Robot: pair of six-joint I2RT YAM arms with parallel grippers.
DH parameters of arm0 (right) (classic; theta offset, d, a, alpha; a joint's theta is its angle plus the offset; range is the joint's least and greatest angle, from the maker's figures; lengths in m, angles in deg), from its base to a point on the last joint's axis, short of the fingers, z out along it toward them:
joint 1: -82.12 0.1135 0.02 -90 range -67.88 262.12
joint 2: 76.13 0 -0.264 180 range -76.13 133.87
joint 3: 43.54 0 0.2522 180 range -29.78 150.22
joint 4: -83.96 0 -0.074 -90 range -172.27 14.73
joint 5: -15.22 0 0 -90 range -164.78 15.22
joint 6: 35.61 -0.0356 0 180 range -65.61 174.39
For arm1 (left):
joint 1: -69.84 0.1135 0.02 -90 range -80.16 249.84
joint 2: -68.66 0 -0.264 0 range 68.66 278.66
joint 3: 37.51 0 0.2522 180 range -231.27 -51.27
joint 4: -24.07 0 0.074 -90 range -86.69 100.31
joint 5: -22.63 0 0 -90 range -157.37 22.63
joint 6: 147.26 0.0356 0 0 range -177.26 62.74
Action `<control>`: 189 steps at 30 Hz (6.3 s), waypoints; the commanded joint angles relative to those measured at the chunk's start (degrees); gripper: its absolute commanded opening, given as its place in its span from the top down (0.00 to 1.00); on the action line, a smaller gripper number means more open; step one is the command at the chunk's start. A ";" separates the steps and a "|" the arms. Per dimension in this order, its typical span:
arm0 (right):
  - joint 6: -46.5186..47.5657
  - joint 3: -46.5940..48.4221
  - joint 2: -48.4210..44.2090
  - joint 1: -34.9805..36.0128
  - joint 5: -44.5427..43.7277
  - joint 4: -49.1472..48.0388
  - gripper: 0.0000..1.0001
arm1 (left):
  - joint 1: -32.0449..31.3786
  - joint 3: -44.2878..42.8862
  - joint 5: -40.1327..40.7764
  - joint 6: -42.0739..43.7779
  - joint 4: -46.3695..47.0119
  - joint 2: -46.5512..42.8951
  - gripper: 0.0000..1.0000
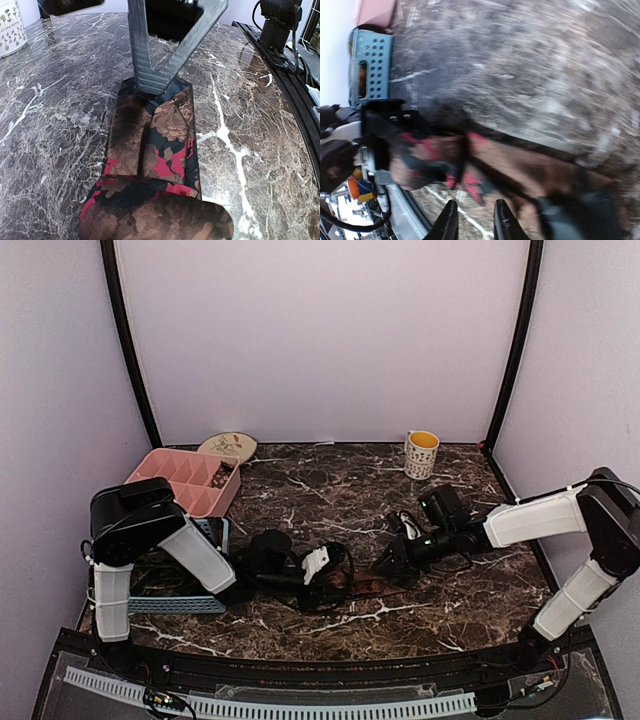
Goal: Roll the ties
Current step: Roll the tie at the center of the board.
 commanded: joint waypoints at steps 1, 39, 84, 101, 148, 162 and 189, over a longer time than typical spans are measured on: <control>-1.23 4.06 -1.01 4.56 0.20 0.89 0.79 | -0.02 0.88 1.45 0.76 -8.04 -0.05 0.73; -5.92 12.88 13.75 9.71 5.45 -3.59 0.58 | 0.16 -0.48 -1.14 2.58 -11.01 0.57 0.68; -1.86 5.71 13.80 6.67 3.28 -0.40 1.00 | 1.12 -3.94 -6.54 1.09 -10.26 -0.25 0.39; 1.94 -0.13 9.93 2.63 -1.86 4.54 1.00 | -0.50 -5.49 -6.22 -8.08 4.55 4.30 0.23; -5.03 -3.52 10.22 1.29 3.02 -5.37 0.85 | -0.11 -0.70 1.37 -1.29 -5.65 -0.07 0.72; -6.58 7.38 5.45 7.18 6.48 -5.16 0.56 | -2.30 -1.94 3.72 2.23 -11.14 1.97 0.69; -6.03 3.38 7.08 8.45 4.14 -1.02 0.55 | -2.30 -3.32 3.15 2.21 -12.85 2.13 0.68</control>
